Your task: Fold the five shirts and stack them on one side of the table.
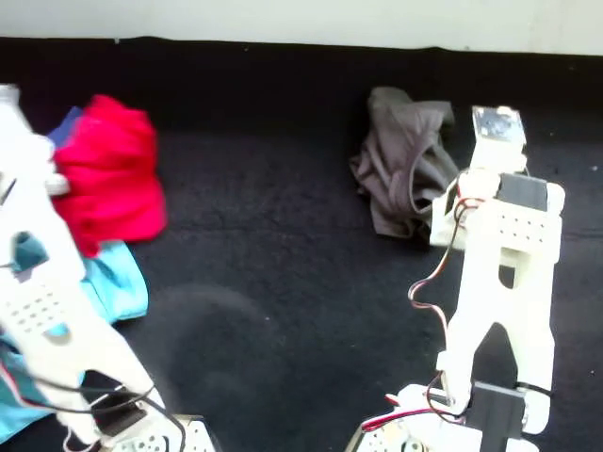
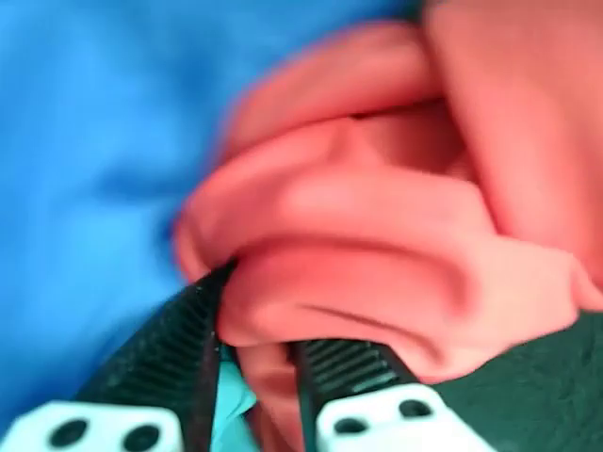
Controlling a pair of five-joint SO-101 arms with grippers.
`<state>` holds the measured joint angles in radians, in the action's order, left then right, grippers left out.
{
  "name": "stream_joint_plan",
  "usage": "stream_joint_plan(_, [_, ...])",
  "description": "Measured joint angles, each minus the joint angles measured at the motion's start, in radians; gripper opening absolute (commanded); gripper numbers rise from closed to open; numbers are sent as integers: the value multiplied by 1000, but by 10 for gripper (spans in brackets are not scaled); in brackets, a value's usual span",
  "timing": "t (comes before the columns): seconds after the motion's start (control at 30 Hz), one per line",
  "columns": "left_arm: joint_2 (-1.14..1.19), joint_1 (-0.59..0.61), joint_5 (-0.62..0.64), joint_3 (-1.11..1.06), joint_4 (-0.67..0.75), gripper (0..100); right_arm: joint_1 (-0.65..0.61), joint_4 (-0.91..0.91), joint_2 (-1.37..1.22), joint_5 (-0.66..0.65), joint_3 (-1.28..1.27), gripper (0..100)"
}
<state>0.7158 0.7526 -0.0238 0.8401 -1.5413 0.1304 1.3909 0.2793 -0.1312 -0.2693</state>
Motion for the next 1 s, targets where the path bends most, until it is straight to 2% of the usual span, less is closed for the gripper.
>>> stream_joint_plan(0.17, [-114,155,-74,331,-178,9,-5,-71,0,0,0,315])
stream_joint_plan(0.33, [-221,293,-147,580,-204,10,-87,-86,0,0,2,315])
stream_joint_plan(0.43, [-244,345,-190,624,-209,11,-160,-86,-6,0,37,315])
stream_joint_plan(0.57, [-238,365,-215,560,-213,100,-219,-86,-49,0,127,315])
stream_joint_plan(0.73, [-230,368,-215,328,-215,253,-226,-69,-250,0,304,317])
stream_joint_plan(0.87, [-229,368,-216,155,-215,255,-226,-14,-465,0,491,317])
stream_joint_plan(1.0, [-230,368,-216,118,-218,255,-226,38,-683,0,700,317])
